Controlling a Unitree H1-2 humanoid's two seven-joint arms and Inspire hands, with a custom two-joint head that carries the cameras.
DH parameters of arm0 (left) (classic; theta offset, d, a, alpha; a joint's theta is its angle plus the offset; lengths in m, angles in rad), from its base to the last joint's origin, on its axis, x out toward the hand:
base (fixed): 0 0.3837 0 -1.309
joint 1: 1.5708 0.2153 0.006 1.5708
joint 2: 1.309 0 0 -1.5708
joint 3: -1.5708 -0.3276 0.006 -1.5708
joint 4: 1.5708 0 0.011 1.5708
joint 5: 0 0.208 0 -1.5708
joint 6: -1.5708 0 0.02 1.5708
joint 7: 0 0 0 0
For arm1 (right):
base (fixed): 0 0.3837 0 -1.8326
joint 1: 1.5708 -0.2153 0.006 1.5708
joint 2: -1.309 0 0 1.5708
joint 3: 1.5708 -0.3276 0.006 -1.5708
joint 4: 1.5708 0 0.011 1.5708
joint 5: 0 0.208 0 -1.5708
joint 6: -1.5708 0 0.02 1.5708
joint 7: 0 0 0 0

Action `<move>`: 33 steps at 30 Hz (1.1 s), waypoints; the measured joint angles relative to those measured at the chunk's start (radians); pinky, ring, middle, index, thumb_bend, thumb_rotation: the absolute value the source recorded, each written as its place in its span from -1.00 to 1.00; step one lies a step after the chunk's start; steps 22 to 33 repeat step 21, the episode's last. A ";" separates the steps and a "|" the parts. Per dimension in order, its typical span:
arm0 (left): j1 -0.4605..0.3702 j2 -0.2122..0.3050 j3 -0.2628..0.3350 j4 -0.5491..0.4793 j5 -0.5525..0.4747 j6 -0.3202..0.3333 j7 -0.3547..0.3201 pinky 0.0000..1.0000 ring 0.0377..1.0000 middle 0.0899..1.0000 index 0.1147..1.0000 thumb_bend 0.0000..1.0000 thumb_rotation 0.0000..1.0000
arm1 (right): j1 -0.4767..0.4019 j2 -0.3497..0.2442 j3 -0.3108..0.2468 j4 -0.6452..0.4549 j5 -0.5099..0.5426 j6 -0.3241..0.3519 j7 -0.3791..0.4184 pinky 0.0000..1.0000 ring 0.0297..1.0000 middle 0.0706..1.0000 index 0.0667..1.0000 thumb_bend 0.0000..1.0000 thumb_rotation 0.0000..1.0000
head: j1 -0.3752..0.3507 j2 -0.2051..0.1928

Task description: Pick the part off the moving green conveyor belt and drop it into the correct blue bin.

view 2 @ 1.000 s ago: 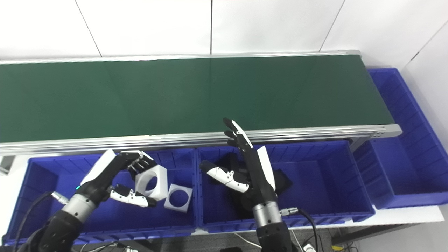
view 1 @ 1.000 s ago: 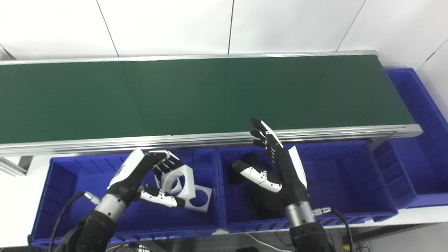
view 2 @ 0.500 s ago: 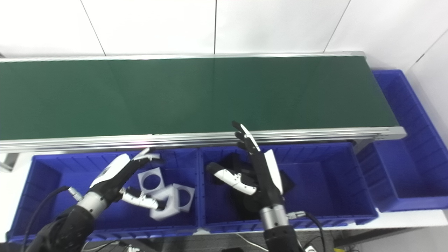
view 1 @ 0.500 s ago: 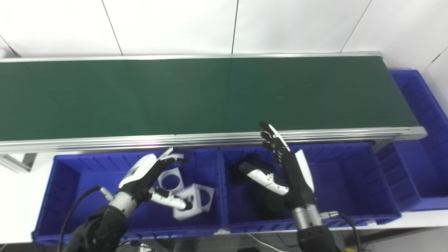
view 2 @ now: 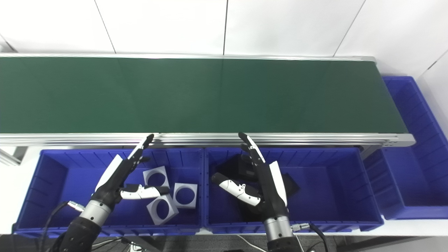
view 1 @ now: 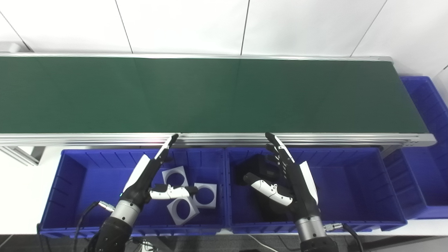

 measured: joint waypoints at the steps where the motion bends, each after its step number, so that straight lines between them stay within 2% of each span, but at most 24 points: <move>1: 0.000 -0.004 0.003 0.016 -0.020 -0.037 0.001 0.87 1.00 1.00 1.00 0.90 -0.11 | 0.000 -0.001 0.000 0.003 0.001 0.000 0.000 0.69 0.82 0.89 0.85 0.40 -0.09 | 0.000 0.000; 7: -0.003 -0.032 0.035 0.097 -0.061 -0.177 0.038 0.76 0.94 1.00 0.96 0.94 0.05 | 0.001 -0.002 0.000 0.032 0.007 -0.021 -0.007 0.70 0.80 0.86 0.84 0.37 -0.11 | 0.000 -0.017; 12: -0.010 -0.051 0.050 0.134 -0.097 -0.241 0.050 0.71 0.90 0.98 0.93 0.92 0.00 | 0.000 -0.001 -0.001 0.032 0.009 -0.040 -0.008 0.71 0.80 0.86 0.84 0.34 -0.11 | 0.000 -0.020; 33: -0.011 -0.057 0.049 0.140 -0.122 -0.246 0.053 0.68 0.87 0.95 0.90 0.91 -0.02 | 0.000 -0.002 -0.001 0.032 0.007 -0.040 -0.008 0.70 0.81 0.86 0.84 0.33 -0.10 | -0.006 -0.008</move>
